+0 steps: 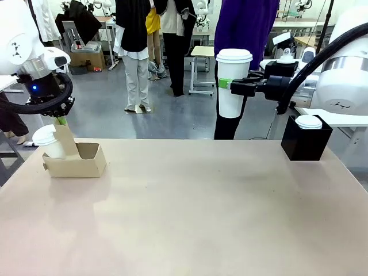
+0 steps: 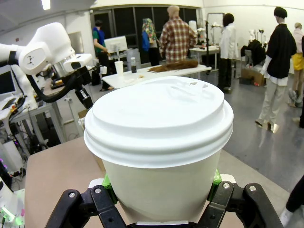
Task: Pour a drink into a cup and package it in a carrier.
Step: Position the Cup Carrier in the center of the table.
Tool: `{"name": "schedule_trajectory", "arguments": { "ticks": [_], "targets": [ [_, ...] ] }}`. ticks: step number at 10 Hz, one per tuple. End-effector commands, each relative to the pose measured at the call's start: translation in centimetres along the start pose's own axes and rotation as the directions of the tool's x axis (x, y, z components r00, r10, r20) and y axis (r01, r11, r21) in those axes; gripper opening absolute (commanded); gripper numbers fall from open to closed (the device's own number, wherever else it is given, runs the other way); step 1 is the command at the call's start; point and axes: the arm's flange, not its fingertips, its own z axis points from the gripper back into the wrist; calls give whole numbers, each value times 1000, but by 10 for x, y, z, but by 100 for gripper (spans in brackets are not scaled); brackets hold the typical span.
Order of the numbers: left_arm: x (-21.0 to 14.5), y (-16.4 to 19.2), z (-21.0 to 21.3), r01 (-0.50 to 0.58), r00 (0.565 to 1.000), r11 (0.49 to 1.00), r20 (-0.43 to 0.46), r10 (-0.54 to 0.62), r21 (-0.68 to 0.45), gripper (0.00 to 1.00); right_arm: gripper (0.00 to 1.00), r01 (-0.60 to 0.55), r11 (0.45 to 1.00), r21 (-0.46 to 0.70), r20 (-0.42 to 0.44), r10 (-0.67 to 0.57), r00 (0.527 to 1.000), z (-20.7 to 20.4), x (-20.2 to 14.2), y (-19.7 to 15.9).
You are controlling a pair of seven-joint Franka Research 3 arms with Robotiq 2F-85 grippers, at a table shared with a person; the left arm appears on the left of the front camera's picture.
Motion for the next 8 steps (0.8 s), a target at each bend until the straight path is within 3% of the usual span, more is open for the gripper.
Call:
{"name": "schedule_trajectory", "arguments": {
  "ticks": [1,4,6,8],
  "targets": [
    [0,3,1,-5,999,1000,32,5,0,0,80,-8,1000,-7,30,8,1000,-5,2,1],
    [-13,-16,32,-20,1000,1000,12,20,-22,2,80,-8,1000,-7,30,8,1000,-5,2,1],
    [-32,-55,71,4,999,1000,43,-3,-22,2,80,-8,1000,-7,30,8,1000,-5,2,1],
    [-59,-116,97,22,999,999,38,-21,-35,2,80,-8,1000,-7,30,8,1000,-5,2,1]
  ]
}}
